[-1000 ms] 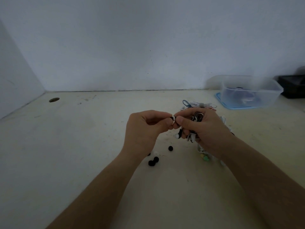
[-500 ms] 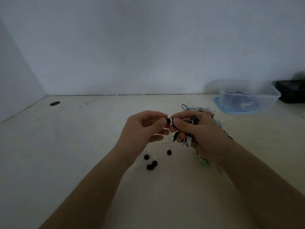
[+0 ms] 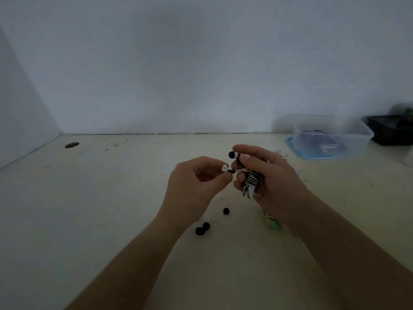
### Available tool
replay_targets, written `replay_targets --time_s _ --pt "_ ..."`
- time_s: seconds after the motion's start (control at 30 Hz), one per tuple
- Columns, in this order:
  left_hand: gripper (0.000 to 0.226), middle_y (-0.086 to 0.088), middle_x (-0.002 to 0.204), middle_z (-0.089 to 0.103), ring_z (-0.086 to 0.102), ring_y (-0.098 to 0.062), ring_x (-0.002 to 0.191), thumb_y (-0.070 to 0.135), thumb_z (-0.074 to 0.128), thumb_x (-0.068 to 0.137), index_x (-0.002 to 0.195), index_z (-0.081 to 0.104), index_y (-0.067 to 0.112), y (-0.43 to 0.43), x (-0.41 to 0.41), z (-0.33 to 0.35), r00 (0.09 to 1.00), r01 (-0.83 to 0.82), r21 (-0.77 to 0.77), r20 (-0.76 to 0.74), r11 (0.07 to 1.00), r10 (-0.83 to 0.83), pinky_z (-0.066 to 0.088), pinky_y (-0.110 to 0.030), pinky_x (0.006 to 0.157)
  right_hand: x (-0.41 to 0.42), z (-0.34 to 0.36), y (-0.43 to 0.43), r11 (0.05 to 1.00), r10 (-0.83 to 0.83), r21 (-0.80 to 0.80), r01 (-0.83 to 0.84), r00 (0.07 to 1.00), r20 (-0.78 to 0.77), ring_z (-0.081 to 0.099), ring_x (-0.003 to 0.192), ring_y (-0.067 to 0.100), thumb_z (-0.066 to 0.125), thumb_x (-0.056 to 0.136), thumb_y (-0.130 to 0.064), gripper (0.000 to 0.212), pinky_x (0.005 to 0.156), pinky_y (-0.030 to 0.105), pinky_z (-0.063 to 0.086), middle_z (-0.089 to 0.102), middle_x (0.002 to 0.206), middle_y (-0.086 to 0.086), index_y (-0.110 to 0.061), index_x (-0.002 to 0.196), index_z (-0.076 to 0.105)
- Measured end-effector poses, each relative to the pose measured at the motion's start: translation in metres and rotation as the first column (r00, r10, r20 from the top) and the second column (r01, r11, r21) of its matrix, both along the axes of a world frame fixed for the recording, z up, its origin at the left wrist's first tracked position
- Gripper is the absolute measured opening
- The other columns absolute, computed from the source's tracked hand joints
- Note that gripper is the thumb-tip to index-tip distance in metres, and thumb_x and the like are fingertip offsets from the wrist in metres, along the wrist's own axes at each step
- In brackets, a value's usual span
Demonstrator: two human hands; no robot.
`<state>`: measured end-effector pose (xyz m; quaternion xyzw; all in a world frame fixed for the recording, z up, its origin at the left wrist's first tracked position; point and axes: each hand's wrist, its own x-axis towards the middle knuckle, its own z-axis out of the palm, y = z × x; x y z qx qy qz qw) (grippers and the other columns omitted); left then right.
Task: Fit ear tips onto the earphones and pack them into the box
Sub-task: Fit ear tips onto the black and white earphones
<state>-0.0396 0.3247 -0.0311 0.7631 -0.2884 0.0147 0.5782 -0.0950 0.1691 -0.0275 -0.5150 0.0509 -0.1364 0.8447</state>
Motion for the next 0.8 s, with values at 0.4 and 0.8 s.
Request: replay_targets --time_s 0.4,0.8 --pt "0.014 0.008 0.073 0.072 0.069 -0.003 0.070 0.012 0.077 0.080 0.087 0.067 0.019 -0.002 0.004 -0.006 0.986 -0.066 0.044 0.153 0.997 0.058 0.058 -0.019 0.070 0.000 0.000 0.005 0.999 0.017 -0.028 -0.019 0.998 -0.067 0.058 0.056 0.019 0.062 0.089 0.001 0.021 0.056 0.031 0.056 0.067 0.078 0.011 -0.002 0.110 0.066" --pt "0.012 0.010 0.073 0.072 0.068 0.003 0.069 0.015 0.075 0.083 0.085 0.065 0.021 0.002 0.010 -0.010 0.963 -0.129 0.143 0.253 0.981 0.090 0.055 -0.012 0.067 0.000 -0.004 -0.003 0.963 -0.028 -0.267 -0.013 0.988 -0.149 0.074 0.091 0.025 0.057 0.096 -0.004 0.022 0.084 0.039 0.057 0.076 0.095 0.006 -0.013 0.108 0.073"
